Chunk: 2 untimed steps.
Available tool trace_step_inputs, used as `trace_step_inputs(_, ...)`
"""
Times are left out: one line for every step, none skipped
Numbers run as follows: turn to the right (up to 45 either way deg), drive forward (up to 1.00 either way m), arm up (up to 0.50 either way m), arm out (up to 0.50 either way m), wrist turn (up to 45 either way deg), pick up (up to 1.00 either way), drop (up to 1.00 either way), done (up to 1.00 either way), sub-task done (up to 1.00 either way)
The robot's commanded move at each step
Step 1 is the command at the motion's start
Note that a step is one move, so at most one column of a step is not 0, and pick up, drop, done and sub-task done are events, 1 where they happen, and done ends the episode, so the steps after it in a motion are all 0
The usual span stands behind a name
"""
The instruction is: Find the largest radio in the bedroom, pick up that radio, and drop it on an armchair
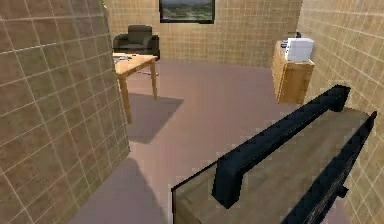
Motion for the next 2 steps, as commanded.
trace_step_inputs(0.0,1.0,0.0,0.0,0.0,0.0,0.0,0.0,0.0)
trace_step_inputs(0.0,1.0,0.0,0.0,0.0,0.0,0.0,0.0,0.0)
